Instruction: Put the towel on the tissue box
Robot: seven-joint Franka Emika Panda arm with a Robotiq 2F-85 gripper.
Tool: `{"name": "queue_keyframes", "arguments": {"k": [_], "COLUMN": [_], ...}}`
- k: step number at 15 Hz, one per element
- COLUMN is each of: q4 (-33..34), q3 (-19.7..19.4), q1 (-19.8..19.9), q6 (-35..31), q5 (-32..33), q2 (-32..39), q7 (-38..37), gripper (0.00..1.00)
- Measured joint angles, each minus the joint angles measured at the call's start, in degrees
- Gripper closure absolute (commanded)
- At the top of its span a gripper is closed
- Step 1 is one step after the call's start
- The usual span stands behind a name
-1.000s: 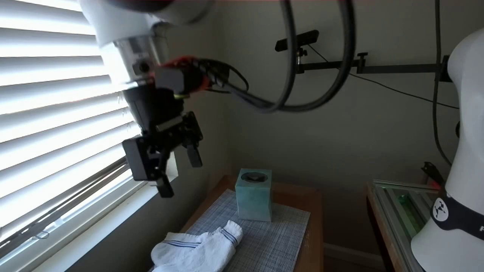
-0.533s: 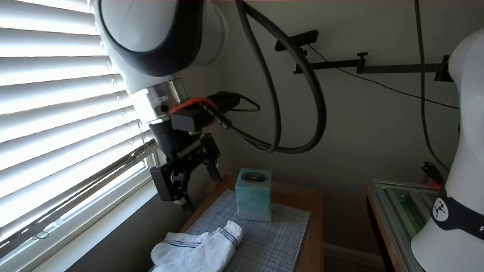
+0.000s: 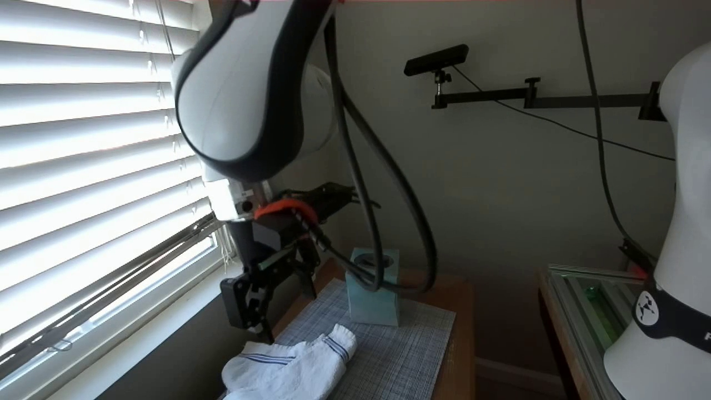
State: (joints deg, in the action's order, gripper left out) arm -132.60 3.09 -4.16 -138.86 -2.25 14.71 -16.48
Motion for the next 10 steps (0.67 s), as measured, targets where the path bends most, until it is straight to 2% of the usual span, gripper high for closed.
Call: {"name": "queue_keyframes", "arguments": {"k": [4, 6, 10], "q4": [0.7, 1.9, 3.1], "q3": [-1.2, -2.6, -3.1], "q1": [-0.3, -1.2, -1.6], "q6": [-8.1, -8.2, -8.2], "q5": [-1.8, -1.8, -1.8], "q2": [8.0, 11.1, 12.7], "q7": [-3.4, -6.8, -8.0], "gripper": [0.0, 0.0, 0.0]}}
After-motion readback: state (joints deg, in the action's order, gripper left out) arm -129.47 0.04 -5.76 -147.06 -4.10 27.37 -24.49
